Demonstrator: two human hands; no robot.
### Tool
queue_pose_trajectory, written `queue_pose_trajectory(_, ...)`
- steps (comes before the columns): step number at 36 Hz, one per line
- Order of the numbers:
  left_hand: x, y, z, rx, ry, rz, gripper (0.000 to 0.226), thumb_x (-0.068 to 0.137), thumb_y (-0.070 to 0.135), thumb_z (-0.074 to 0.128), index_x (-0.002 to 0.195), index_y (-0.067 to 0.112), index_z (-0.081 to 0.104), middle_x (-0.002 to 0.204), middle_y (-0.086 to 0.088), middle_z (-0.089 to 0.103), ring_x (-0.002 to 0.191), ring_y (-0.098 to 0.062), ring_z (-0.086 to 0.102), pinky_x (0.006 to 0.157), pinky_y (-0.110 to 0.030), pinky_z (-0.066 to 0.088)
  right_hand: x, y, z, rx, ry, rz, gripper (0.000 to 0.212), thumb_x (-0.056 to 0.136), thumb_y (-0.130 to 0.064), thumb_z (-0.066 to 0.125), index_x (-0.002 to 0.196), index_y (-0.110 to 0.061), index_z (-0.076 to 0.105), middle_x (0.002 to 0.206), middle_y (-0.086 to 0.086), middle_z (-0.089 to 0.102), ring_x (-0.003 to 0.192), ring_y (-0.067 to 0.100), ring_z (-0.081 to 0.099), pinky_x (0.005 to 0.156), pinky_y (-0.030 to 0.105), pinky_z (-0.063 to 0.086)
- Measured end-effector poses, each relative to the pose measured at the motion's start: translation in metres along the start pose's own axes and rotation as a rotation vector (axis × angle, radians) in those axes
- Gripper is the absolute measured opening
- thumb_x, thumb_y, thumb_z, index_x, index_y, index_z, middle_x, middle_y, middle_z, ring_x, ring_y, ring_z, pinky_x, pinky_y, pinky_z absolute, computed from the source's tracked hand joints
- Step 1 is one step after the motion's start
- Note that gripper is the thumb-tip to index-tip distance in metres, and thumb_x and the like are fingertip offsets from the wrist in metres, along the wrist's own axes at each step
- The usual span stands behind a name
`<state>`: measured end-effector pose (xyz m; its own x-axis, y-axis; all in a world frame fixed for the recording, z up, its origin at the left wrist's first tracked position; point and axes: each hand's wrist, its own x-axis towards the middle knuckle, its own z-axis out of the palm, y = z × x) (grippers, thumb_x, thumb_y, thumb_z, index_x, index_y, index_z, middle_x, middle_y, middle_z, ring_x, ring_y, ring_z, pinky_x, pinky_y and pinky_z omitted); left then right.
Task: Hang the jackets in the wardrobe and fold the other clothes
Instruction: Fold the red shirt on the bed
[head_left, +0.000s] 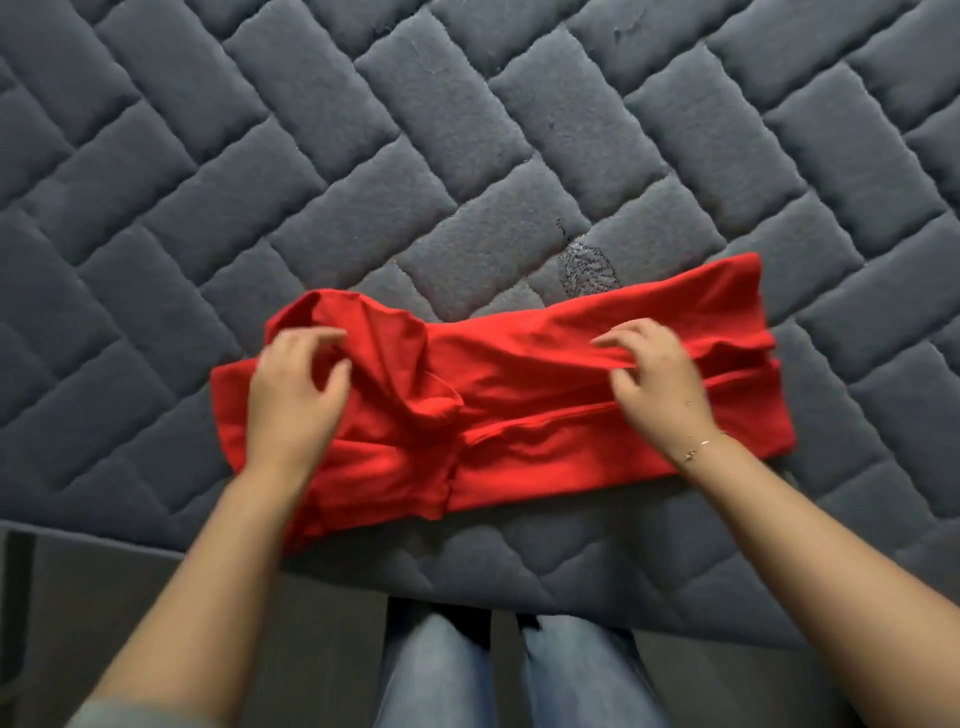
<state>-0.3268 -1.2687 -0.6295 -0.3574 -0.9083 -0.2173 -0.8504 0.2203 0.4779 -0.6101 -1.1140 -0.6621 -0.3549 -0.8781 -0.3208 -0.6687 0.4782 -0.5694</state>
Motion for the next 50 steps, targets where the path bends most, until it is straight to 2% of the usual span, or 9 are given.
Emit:
queue_pose_trajectory(4,0.050,-0.034,-0.010,0.049,0.008,-0.073,0.030,0.089,0.019,0.065,0.114,0.004,0.064,0.114,-0.017,0.062,0.110,-0.034,0.056,0.098,-0.042,0.041,-0.001,-0.064,0.060,0.171,-0.180,0.028,0.018,0.086,-0.013,0.064,0.103,-0.008,0.069,0.104,0.011,0.067,0.103,0.028,0.060,0.094,0.037,0.043)
queue_pose_trajectory(9,0.099,-0.049,0.001,0.167,-0.388,-0.070,0.051,0.082,0.063,0.059,0.120,0.030,0.061,0.122,0.006,0.064,0.121,-0.017,0.053,0.105,-0.040,0.034,0.005,-0.117,0.123,0.184,-0.237,0.293,0.061,0.076,-0.065,0.065,0.111,-0.016,0.064,0.112,0.003,0.065,0.110,0.021,0.057,0.096,0.040,0.044)
queue_pose_trajectory(16,0.108,-0.067,-0.009,-0.079,-0.626,0.173,0.011,0.076,0.034,0.079,0.084,0.031,0.072,0.070,0.006,0.057,0.071,-0.012,0.052,0.071,-0.029,0.039,0.003,-0.124,0.140,0.322,-0.146,0.320,0.039,0.070,-0.020,0.083,0.102,-0.013,0.063,0.067,-0.007,0.043,0.068,0.013,0.045,0.063,0.027,0.030)
queue_pose_trajectory(25,-0.005,-0.121,-0.035,0.170,-0.413,0.520,0.017,0.063,0.025,0.084,0.075,0.019,0.072,0.101,-0.005,0.067,0.095,-0.032,0.061,0.082,-0.044,0.044,-0.026,-0.109,0.112,0.093,0.006,-0.375,0.007,0.088,0.000,0.062,0.081,0.000,0.063,0.087,0.012,0.056,0.080,0.028,0.055,0.074,0.035,0.045)
queue_pose_trajectory(29,-0.042,-0.138,-0.014,0.402,-0.446,0.302,0.044,0.065,0.035,0.082,0.104,0.020,0.068,0.124,-0.001,0.059,0.116,-0.028,0.053,0.102,-0.048,0.029,-0.031,-0.108,0.120,0.020,-0.095,-0.398,0.013,0.088,-0.009,0.065,0.095,0.002,0.062,0.109,0.018,0.061,0.100,0.036,0.062,0.085,0.047,0.051)
queue_pose_trajectory(35,-0.040,-0.126,0.011,0.207,-0.410,0.090,0.079,0.066,0.062,0.071,0.135,0.030,0.047,0.126,0.004,0.048,0.118,-0.021,0.040,0.094,-0.035,0.020,-0.027,-0.107,0.133,-0.011,-0.286,-0.204,0.100,0.068,-0.048,0.081,0.145,-0.005,0.034,0.129,0.012,0.052,0.118,0.027,0.051,0.103,0.040,0.040)
queue_pose_trajectory(42,-0.020,-0.108,0.007,-0.206,-0.446,-0.074,0.033,0.075,0.055,0.072,0.096,0.030,0.067,0.094,0.014,0.066,0.095,-0.008,0.054,0.087,-0.028,0.024,-0.022,-0.116,0.140,-0.003,0.046,-0.260,0.024,0.076,-0.015,0.077,0.096,-0.004,0.071,0.086,0.011,0.065,0.082,0.034,0.060,0.074,0.043,0.041)
queue_pose_trajectory(45,-0.025,-0.108,-0.004,-0.496,-0.411,-0.059,0.012,0.078,0.038,0.077,0.078,0.032,0.067,0.068,0.019,0.059,0.069,-0.003,0.050,0.078,-0.034,0.038,-0.017,-0.122,0.126,0.182,0.051,-0.202,0.018,0.076,-0.006,0.076,0.093,-0.001,0.070,0.087,0.011,0.065,0.080,0.026,0.058,0.074,0.038,0.043)
queue_pose_trajectory(50,-0.046,-0.111,-0.006,-0.669,-0.355,-0.152,0.003,0.085,0.019,0.072,0.086,0.021,0.071,0.083,0.004,0.071,0.079,-0.009,0.059,0.078,-0.035,0.048,0.003,-0.135,0.106,0.517,0.013,-0.022,0.027,0.078,-0.005,0.076,0.104,-0.006,0.067,0.098,0.008,0.069,0.087,0.005,0.057,0.083,0.013,0.043)
